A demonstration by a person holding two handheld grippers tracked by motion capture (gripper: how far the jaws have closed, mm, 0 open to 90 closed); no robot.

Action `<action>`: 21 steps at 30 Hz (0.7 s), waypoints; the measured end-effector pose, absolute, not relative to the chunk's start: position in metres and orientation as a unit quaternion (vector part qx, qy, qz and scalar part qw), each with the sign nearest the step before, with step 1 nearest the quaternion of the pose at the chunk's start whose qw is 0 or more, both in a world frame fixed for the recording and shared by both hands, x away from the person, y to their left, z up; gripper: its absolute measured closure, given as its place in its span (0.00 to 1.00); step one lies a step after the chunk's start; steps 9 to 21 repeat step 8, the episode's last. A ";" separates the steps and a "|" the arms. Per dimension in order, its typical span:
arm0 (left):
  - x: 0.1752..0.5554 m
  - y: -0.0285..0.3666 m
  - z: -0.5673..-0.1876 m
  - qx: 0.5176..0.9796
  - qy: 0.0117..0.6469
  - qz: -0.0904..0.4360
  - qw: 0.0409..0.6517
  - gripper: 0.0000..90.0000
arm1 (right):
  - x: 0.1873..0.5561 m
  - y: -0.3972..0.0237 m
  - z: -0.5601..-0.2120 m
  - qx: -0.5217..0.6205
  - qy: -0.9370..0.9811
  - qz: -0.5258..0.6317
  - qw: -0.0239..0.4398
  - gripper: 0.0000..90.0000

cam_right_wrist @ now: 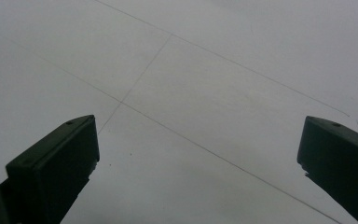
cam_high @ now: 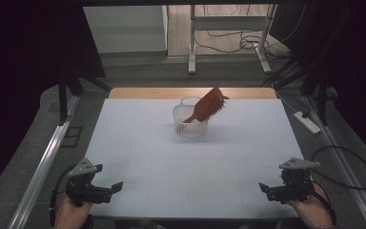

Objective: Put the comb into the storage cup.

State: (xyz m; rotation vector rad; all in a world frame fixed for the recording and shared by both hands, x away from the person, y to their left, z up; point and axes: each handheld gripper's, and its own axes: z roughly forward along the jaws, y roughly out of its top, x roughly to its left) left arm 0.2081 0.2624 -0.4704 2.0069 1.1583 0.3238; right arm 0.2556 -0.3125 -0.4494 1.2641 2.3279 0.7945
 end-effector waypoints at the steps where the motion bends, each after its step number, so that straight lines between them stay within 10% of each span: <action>1: 0.208 0.262 -0.470 0.790 0.456 0.127 0.390 0.00 | 0.255 -0.313 -0.450 0.450 0.827 0.280 0.186 0.00; 21: 0.209 0.262 -0.470 0.790 0.455 0.126 0.390 0.00 | 0.257 -0.313 -0.451 0.457 0.828 0.270 0.181 0.00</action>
